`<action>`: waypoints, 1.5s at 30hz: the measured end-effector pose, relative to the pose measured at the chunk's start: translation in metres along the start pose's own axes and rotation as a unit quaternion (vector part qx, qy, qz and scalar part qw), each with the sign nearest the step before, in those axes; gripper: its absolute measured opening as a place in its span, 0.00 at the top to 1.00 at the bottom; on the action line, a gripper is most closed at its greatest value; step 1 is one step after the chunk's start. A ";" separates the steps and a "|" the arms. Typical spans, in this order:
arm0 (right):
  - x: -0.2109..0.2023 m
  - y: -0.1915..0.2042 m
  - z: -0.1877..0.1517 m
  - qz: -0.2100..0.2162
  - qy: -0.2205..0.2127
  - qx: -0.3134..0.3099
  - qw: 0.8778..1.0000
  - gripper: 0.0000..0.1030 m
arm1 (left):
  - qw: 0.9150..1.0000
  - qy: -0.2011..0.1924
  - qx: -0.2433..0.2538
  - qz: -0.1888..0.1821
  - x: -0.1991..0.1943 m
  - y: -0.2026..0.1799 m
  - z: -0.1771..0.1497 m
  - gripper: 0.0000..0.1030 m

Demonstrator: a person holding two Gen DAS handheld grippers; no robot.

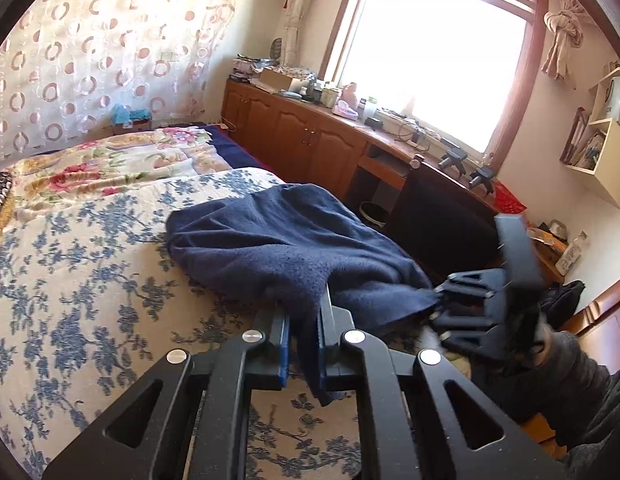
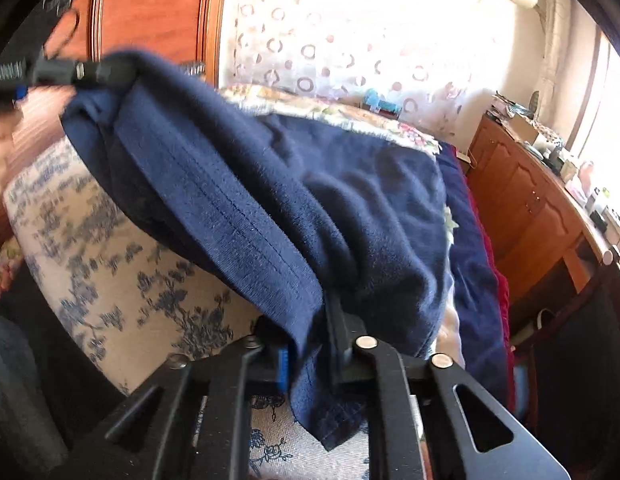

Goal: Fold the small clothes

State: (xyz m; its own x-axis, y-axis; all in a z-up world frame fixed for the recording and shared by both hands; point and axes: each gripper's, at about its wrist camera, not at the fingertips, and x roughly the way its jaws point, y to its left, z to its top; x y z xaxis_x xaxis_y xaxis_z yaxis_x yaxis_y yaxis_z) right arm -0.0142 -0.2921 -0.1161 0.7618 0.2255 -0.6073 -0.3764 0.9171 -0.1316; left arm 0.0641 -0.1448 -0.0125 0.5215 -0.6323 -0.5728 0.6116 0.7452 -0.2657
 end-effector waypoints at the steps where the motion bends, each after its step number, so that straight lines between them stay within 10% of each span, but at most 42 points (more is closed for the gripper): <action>1: -0.008 -0.003 0.006 0.009 -0.014 0.005 1.000 0.90 | 1.000 -0.002 0.001 0.011 -0.002 0.001 0.000 0.89; 14: 0.020 -0.039 0.133 0.013 -0.044 -0.047 0.998 0.90 | 0.999 -0.012 -0.017 0.039 0.014 0.045 0.030 0.78; 21: 0.085 -0.073 0.168 0.035 0.004 -0.014 0.999 0.88 | 0.997 -0.046 -0.022 0.065 0.011 0.072 0.045 0.29; 25: 0.096 -0.087 0.185 0.026 -0.015 0.028 0.999 0.51 | 0.996 -0.025 -0.030 0.085 0.031 0.089 0.048 0.29; 28: 0.083 -0.106 0.196 -0.012 -0.053 0.081 0.995 0.50 | 0.995 -0.003 -0.036 0.092 0.051 0.096 0.049 0.29; 45: 0.079 -0.130 0.133 0.021 0.055 0.147 0.987 0.50 | 0.991 0.077 -0.024 0.108 0.129 0.122 0.051 0.29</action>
State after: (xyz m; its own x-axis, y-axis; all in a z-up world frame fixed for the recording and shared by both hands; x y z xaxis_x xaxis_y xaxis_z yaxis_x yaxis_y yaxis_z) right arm 0.1656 -0.3499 -0.0427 0.6815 0.2425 -0.6905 -0.2247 0.9673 0.1180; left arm 0.2365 -0.1467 -0.0793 0.5384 -0.4192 -0.7310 0.4640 0.8716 -0.1581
